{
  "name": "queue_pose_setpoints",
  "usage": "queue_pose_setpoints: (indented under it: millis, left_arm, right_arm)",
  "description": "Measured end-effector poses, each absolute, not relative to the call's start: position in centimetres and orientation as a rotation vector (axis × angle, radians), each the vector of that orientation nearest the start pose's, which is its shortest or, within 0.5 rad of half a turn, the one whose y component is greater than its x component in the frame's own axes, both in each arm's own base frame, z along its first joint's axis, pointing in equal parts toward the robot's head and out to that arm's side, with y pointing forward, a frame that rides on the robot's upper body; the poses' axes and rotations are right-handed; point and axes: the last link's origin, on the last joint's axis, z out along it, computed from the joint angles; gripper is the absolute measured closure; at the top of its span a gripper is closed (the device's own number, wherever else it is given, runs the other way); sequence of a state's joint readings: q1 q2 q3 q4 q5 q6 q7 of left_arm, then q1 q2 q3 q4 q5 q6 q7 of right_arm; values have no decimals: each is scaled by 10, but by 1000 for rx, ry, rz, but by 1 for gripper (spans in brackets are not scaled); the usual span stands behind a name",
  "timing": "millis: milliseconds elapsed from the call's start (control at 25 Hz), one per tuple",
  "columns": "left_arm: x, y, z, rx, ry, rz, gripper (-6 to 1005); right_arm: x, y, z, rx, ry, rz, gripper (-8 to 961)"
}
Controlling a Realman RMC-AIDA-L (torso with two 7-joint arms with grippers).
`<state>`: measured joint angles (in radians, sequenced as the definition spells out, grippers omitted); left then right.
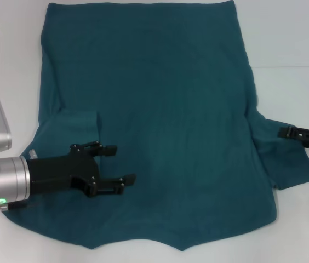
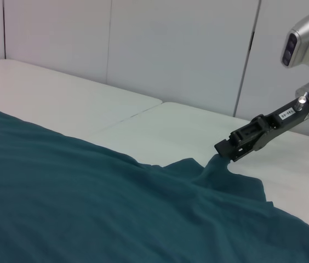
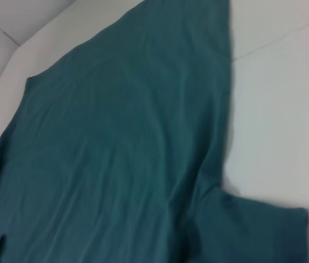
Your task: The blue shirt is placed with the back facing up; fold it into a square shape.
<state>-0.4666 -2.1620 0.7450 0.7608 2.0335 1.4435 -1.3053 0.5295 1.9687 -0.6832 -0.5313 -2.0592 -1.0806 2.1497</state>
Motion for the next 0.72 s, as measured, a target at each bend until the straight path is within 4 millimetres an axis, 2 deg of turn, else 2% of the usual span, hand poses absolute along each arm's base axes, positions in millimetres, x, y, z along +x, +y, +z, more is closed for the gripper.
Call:
queue_pose_setpoints:
  millis: [560, 720]
  left_arm:
    - [-266, 327, -22, -2684, -514, -551, 125]
    - [-266, 327, -22, -2683, -515, -552, 124]
  right_arm:
    - [335, 374, 26, -1959, 1630, 577, 156]
    - [335, 374, 26, -1955, 1626, 576, 344]
